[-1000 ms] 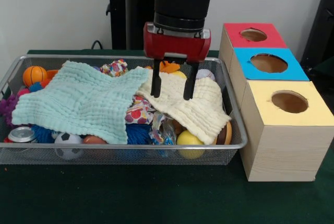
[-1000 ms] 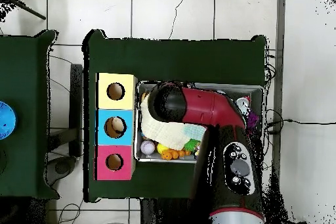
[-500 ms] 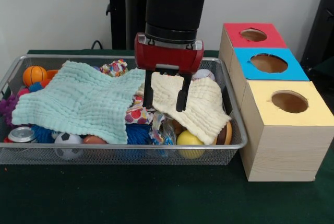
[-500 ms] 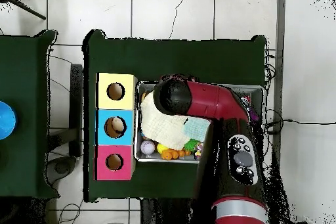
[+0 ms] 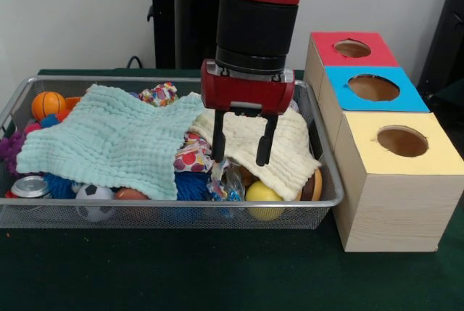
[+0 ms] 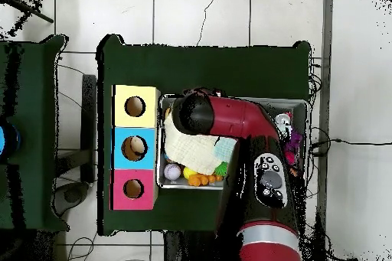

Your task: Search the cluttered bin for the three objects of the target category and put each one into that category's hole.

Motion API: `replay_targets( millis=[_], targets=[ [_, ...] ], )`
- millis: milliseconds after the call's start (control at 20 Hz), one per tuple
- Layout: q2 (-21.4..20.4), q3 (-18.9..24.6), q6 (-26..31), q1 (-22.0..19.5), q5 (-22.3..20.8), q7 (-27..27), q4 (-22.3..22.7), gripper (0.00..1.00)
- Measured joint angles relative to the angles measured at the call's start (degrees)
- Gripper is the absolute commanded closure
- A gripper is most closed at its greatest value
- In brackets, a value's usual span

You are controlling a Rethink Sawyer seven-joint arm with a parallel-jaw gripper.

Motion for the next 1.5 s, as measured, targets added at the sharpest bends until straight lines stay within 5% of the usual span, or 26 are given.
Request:
replay_targets(
  millis=[1000,1500],
  targets=[
    [4.84,-4.71,-2.37,2.04,0.01,0.0,-3.48,0.0],
    [8.17,-9.25,-2.37,8.78,0.04,0.04,-3.51,0.0]
  ],
)
